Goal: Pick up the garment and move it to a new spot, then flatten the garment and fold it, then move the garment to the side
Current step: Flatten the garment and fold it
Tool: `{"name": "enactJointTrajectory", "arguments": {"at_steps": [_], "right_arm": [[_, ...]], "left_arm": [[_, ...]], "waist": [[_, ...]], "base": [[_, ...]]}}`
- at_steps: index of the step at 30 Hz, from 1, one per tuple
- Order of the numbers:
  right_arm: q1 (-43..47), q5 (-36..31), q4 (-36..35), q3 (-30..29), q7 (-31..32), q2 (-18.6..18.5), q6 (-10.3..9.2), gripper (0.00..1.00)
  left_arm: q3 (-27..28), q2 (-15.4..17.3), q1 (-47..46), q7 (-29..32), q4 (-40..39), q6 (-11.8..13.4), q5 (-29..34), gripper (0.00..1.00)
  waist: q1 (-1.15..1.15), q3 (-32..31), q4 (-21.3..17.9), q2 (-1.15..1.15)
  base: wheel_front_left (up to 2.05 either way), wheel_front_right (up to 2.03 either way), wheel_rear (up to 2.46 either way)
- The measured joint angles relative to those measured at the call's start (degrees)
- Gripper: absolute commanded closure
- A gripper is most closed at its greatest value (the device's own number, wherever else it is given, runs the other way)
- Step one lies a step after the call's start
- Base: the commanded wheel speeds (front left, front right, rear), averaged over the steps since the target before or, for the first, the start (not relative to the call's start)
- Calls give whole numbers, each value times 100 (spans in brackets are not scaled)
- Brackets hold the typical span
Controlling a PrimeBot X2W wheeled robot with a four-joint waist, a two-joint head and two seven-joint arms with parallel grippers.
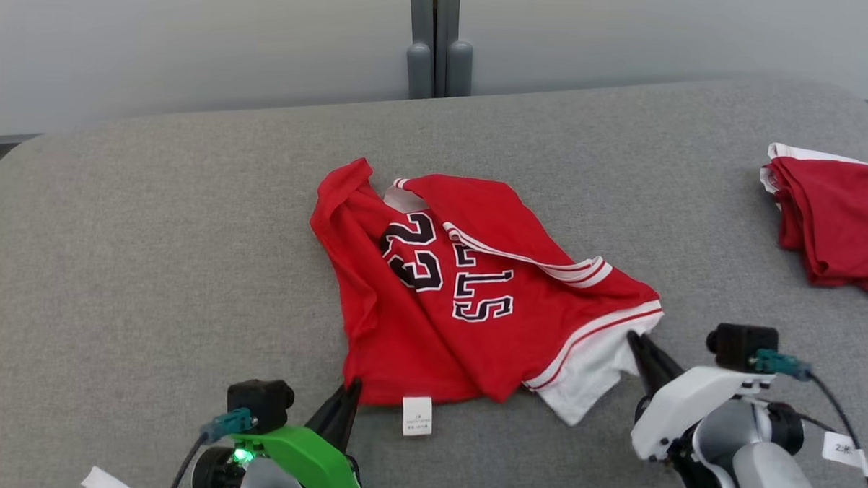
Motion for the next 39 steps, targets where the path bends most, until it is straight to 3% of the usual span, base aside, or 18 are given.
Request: {"name": "enactJointTrajectory", "arguments": {"at_steps": [7, 13, 21, 26, 29, 34, 39], "right_arm": [[190, 1581, -2189, -778, 393, -151, -4, 100], [-23, 2320, -3857, -1606, 1140, -299, -5, 100], [-1183, 2769, -4674, -2399, 2227, -335, -5, 100], [-2259, 2549, -4526, -2406, 2798, -409, -5, 100], [-2914, 2402, -4173, -2313, 2948, -324, -5, 100], [-4350, 1651, -3161, -2103, 2843, -309, -7, 100], [-6169, 925, -1682, -1742, 2143, -149, -5, 100]], "left_arm": [[471, 313, 650, 691, -2558, -15, -1057, 100], [918, 581, 762, 1450, -4813, 252, -1800, 100], [1504, 1038, -343, 2399, -6223, 725, -2337, 100], [1712, 1151, -1351, 2891, -6145, 1035, -2751, 100], [1783, 1326, -2047, 3063, -5739, 1070, -2718, 100], [1660, 1543, -3661, 3115, -4488, 961, -2337, 100], [1535, 1744, -5501, 2719, -2761, 645, -1668, 100]], "waist": [[0, -304, -87, 0], [0, -417, -309, 0], [0, -378, -565, 0], [0, -95, -667, 0], [0, 184, -718, 0], [0, 824, -766, 0], [1, 1561, -758, 0]], "base": [[0, 0, 0], [0, 0, 0], [0, 0, 0], [0, 0, 0], [0, 0, 0], [0, 0, 0], [0, 0, 0]]}}
